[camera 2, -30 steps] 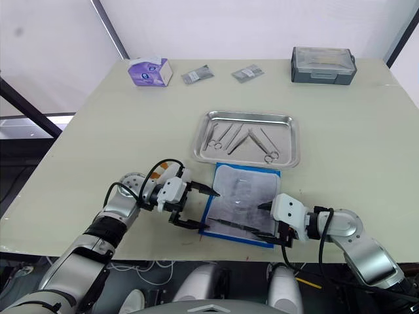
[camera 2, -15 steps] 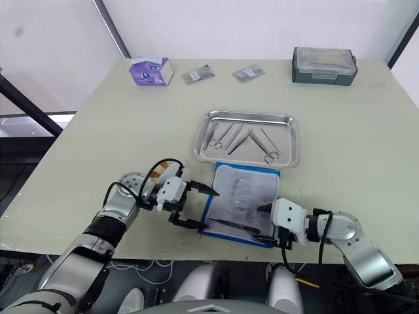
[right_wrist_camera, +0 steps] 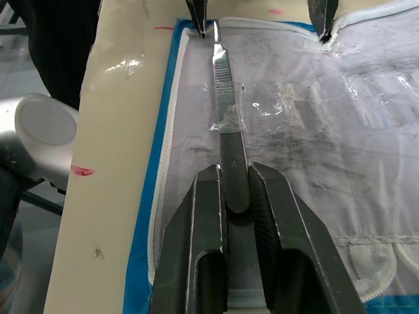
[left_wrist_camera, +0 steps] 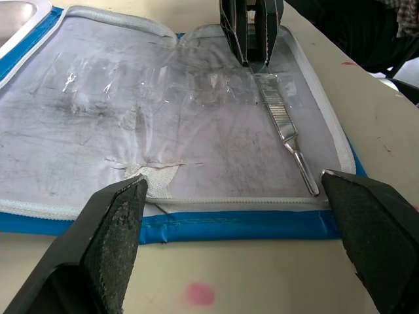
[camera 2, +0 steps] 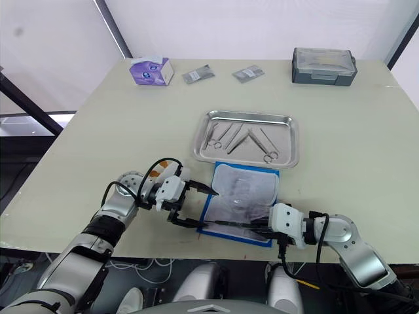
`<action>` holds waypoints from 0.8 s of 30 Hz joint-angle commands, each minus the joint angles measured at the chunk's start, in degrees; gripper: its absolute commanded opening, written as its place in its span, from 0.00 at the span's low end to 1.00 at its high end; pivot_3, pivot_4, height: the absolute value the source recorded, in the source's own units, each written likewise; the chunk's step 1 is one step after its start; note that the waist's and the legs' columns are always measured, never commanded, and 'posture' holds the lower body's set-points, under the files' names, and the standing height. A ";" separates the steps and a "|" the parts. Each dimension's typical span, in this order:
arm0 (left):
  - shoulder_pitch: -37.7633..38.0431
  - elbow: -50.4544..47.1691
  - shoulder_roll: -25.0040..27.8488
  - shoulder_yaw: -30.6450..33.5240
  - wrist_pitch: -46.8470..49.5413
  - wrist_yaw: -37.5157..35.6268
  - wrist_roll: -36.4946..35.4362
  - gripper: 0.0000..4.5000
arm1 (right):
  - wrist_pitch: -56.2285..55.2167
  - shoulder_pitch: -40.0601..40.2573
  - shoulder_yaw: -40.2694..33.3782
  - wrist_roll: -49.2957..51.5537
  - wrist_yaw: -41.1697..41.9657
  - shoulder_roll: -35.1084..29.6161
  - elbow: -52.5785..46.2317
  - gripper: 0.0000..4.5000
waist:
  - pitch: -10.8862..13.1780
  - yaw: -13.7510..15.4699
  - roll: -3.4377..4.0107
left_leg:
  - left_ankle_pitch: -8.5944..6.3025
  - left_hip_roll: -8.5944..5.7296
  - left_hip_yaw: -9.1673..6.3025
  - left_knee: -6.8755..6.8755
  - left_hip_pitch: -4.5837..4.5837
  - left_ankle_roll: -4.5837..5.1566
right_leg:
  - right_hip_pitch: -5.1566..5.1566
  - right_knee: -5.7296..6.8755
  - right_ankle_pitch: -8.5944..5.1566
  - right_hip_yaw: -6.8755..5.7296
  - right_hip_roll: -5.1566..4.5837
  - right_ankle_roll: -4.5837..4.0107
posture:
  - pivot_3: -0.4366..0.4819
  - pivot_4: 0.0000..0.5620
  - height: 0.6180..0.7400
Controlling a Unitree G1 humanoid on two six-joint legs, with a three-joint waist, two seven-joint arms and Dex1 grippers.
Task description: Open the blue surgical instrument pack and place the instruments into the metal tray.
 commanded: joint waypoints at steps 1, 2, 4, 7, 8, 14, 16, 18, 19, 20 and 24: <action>2.32 4.98 1.05 -2.36 0.87 0.78 6.91 1.00 | 2.41 0.12 -1.00 -0.52 0.32 -1.76 -0.48 0.01 | 0.00 0.02 0.00 | 0.00 0.00 0.00 0.00 0.00 0.00 | 0.00 0.00 0.00 0.00 0.00 0.00 | 0.48 0.27 0.93; 2.33 4.98 1.04 -2.36 0.87 0.79 6.91 1.00 | 3.01 -0.04 -1.13 -0.30 0.38 -2.06 -1.45 0.01 | 0.00 0.02 0.01 | 0.00 0.00 0.01 0.00 0.00 0.00 | 0.00 0.00 0.00 0.01 0.00 -0.01 | 0.48 0.27 0.93; 2.38 4.95 1.04 -2.36 0.86 0.80 6.91 1.00 | 4.29 -0.36 -1.31 0.21 0.42 -2.69 -3.47 0.01 | 0.01 0.06 0.01 | 0.00 -0.01 0.04 0.01 0.00 0.00 | 0.00 0.00 0.01 0.03 -0.01 -0.01 | 0.48 0.27 0.93; 2.41 4.92 1.01 -2.36 0.88 0.78 6.89 1.00 | 5.88 -0.76 -1.80 0.99 0.43 -3.58 -6.29 0.01 | 0.02 0.09 0.01 | 0.00 -0.03 0.07 0.02 0.00 0.00 | 0.00 0.00 0.01 0.05 -0.04 -0.01 | 0.48 0.27 0.93; 2.39 4.93 0.99 -2.36 0.89 0.77 6.89 1.00 | 6.31 -0.87 -2.05 1.22 0.47 -3.91 -7.11 0.01 | 0.02 0.09 0.01 | 0.00 -0.04 0.08 0.03 -0.01 0.00 | 0.00 0.00 0.01 0.05 -0.05 -0.01 | 0.48 0.27 0.93; 2.26 5.15 0.80 -2.45 0.81 0.80 7.02 1.00 | 9.16 -1.33 -4.47 2.78 0.94 -6.43 -11.54 0.01 | 0.05 0.11 0.03 | 0.00 -0.08 0.18 0.04 0.00 0.00 | -0.01 0.00 0.01 0.13 -0.10 0.01 | 0.48 0.27 0.93; 2.15 5.28 0.65 -2.51 0.79 0.83 7.08 1.00 | 10.09 -1.46 -5.45 3.36 1.27 -7.36 -12.93 0.01 | 0.06 0.12 0.02 | 0.00 -0.12 0.24 0.05 0.02 0.01 | -0.01 0.00 0.01 0.17 -0.14 0.02 | 0.48 0.27 0.93; 2.10 5.34 0.48 -2.54 0.80 0.86 7.09 1.00 | 10.94 -1.55 -6.26 3.91 1.53 -8.03 -14.03 0.01 | 0.08 0.15 -0.01 | -0.01 -0.19 0.32 0.05 0.04 0.01 | -0.01 0.00 0.02 0.24 -0.23 0.04 | 0.48 0.27 0.93; 2.09 5.36 0.40 -2.56 0.81 0.87 7.10 1.00 | 11.32 -1.57 -6.63 4.19 1.65 -8.34 -14.49 0.01 | 0.09 0.16 -0.03 | -0.01 -0.23 0.37 0.05 0.05 0.02 | -0.01 0.00 0.03 0.28 -0.28 0.06 | 0.48 0.27 0.93; 2.08 5.38 0.34 -2.58 0.79 0.87 7.10 1.00 | 11.61 -1.57 -6.96 4.40 1.79 -8.67 -14.89 0.01 | 0.10 0.21 -0.04 | -0.02 -0.26 0.40 0.06 0.06 0.03 | -0.01 0.00 0.04 0.31 -0.31 0.08 | 0.48 0.27 0.93; 2.10 5.46 0.15 -2.60 0.74 0.87 7.14 1.00 | 12.28 -1.46 -7.82 4.97 2.14 -9.47 -15.69 0.01 | 0.13 0.51 -0.09 | -0.07 -0.35 0.55 0.07 0.11 0.12 | -0.01 -0.02 0.08 0.48 -0.39 0.17 | 0.48 0.27 0.93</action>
